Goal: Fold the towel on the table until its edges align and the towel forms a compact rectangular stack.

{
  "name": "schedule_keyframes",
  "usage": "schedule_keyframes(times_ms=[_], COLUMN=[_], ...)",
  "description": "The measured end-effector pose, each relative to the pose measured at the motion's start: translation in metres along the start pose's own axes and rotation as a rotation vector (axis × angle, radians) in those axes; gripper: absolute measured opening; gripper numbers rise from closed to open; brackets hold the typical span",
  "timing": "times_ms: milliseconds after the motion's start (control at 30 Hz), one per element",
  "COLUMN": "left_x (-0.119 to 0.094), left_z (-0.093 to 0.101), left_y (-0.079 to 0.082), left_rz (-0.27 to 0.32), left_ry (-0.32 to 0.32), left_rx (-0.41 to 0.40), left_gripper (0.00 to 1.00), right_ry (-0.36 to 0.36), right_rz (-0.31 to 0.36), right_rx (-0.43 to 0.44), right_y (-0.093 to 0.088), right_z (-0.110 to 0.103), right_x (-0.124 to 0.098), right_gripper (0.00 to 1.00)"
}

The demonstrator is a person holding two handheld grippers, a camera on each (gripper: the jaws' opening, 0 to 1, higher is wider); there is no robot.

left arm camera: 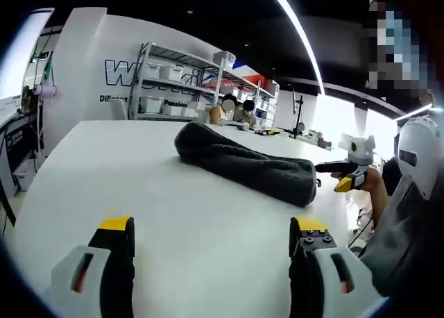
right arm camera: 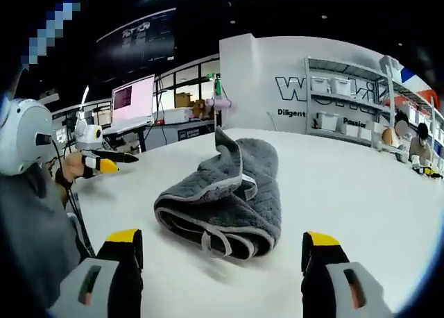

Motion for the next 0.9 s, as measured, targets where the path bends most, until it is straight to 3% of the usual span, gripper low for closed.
schedule_keyframes(times_ms=[167, 433, 700, 800, 900], left_x=[-0.002, -0.007, -0.008, -0.008, -0.006], left_z=[0.0, 0.0, 0.006, 0.009, 0.012], left_y=[0.0, 0.001, 0.002, 0.003, 0.002], left_rz=[0.004, 0.008, 0.007, 0.012, 0.006], left_ry=[0.002, 0.014, 0.019, 0.016, 0.011], left_rx=[0.0, 0.006, 0.015, 0.018, 0.02], left_gripper=[0.97, 0.97, 0.97, 0.97, 0.97], right_ry=[0.022, 0.092, 0.295, 0.371, 0.454], right_rz=[-0.005, 0.047, -0.036, -0.018, -0.044], right_rx=[-0.06, -0.203, -0.357, -0.423, -0.503], right_y=[0.015, 0.068, 0.102, 0.117, 0.125], right_z=[0.007, 0.033, 0.043, 0.043, 0.037], right_x=[0.007, 0.02, 0.064, 0.094, 0.132], right_gripper=[0.99, 0.99, 0.97, 0.91, 0.88])
Point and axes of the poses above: the point that each gripper's makers call its tool centre point, and the gripper's own axes: x roughly forward along the fingers, z roughly to its right, y roughly out of its top, the point moved 7 cm from there along -x, roughly backward along the fingers, and after that the axes turned 13 degrees about z, right-handed, at the moved point
